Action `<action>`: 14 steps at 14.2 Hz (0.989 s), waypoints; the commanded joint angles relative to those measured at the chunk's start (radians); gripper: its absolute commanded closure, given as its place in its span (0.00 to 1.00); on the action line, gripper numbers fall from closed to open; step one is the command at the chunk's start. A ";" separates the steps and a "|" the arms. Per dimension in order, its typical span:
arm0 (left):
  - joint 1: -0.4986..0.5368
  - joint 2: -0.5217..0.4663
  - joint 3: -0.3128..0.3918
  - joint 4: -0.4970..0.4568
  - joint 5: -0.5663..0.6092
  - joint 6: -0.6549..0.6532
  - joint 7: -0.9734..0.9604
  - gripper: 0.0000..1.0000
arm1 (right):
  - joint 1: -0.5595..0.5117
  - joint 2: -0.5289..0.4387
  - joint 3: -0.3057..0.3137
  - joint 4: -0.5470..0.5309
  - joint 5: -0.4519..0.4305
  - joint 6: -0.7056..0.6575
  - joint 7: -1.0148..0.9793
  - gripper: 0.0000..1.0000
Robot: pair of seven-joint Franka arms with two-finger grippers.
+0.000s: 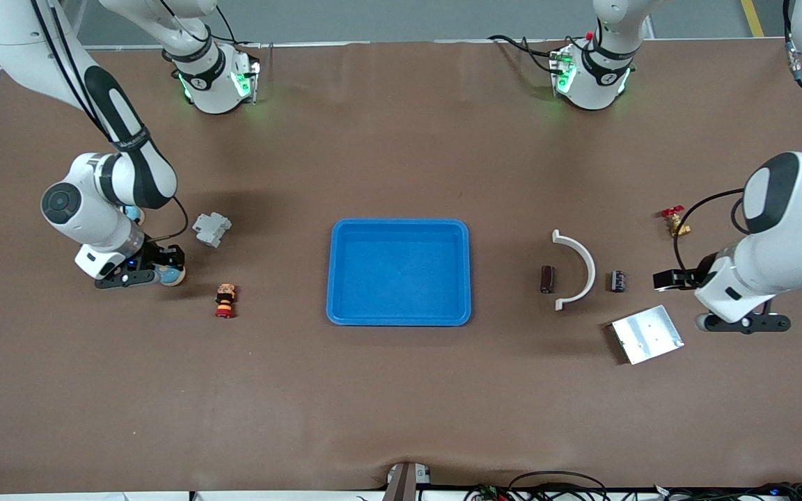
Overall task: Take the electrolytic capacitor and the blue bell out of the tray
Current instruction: 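Withdraw the left gripper while the right gripper carries the bell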
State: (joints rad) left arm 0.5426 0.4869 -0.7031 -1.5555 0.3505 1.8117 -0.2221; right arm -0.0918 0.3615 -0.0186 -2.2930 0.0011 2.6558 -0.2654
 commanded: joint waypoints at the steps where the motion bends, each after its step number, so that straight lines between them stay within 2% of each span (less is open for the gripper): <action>1: 0.013 -0.043 -0.013 0.040 -0.050 -0.054 0.007 0.00 | -0.049 -0.049 0.022 -0.033 0.005 -0.040 -0.043 1.00; 8: 0.010 -0.093 -0.015 0.097 -0.096 -0.109 0.000 0.00 | -0.048 -0.044 0.022 -0.031 0.008 -0.034 -0.044 1.00; 14: -0.004 -0.088 -0.016 0.161 -0.127 -0.120 0.003 0.00 | -0.045 -0.038 0.020 -0.026 0.007 -0.027 -0.046 1.00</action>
State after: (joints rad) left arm 0.5431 0.4053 -0.7111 -1.4247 0.2436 1.7152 -0.2235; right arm -0.1202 0.3509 -0.0123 -2.2987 0.0011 2.6245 -0.2923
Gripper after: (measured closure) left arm 0.000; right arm 0.361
